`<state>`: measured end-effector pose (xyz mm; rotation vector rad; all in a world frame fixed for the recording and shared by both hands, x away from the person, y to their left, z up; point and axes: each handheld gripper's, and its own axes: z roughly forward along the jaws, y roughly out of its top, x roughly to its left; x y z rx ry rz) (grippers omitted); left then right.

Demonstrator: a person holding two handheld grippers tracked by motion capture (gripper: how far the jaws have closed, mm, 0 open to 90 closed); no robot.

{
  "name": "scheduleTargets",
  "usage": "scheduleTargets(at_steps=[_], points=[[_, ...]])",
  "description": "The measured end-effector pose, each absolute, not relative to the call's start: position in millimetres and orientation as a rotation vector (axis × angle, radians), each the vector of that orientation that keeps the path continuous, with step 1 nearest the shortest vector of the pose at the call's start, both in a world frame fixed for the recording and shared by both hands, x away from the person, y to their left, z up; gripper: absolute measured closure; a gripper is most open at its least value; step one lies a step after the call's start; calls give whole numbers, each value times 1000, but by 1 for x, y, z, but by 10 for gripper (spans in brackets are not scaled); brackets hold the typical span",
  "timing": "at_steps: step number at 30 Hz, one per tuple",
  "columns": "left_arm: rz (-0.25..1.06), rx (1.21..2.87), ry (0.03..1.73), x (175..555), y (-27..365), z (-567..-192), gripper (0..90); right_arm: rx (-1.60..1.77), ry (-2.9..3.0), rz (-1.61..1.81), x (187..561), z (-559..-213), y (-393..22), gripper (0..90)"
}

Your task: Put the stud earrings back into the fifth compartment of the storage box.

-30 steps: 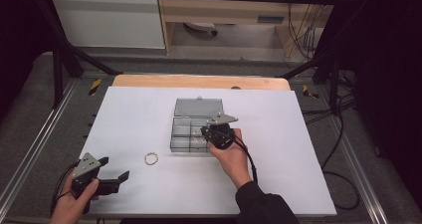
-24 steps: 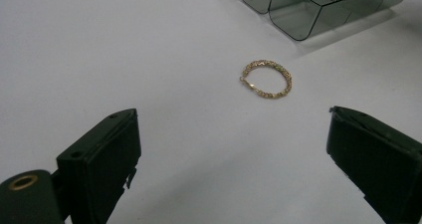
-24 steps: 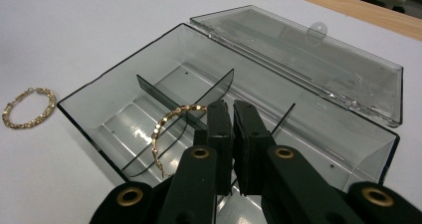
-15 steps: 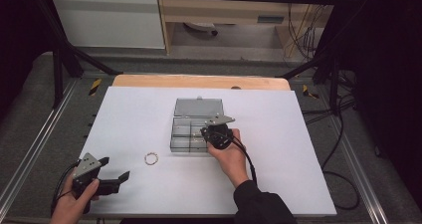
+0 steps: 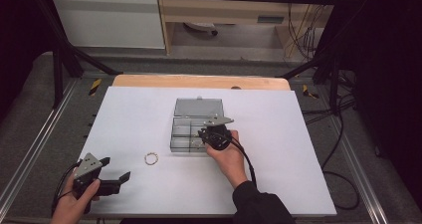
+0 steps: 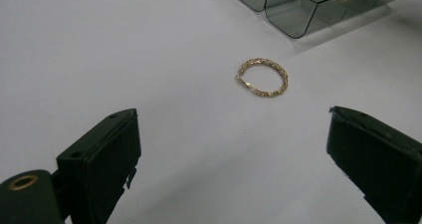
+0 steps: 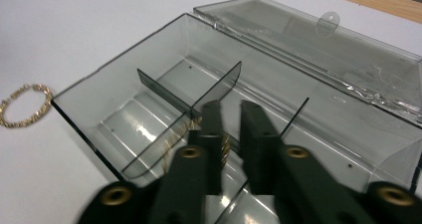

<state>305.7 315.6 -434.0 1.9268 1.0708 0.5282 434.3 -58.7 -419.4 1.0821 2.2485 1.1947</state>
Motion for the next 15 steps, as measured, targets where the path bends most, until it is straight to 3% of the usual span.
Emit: scheduleTargets(at_steps=[8,9,10,15], points=[[530,1914,1080,306,318,-434,72,1092,2196,1306,419,-402,-46,409],[530,1914,1080,306,318,-434,72,1092,2196,1306,419,-402,-46,409],[535,1918,1076,306,318,-433,73,1071,2207,1308,415,-400,-37,312],[532,1918,1077,305,316,-434,72,1020,2235,1313,409,-397,-13,186]])
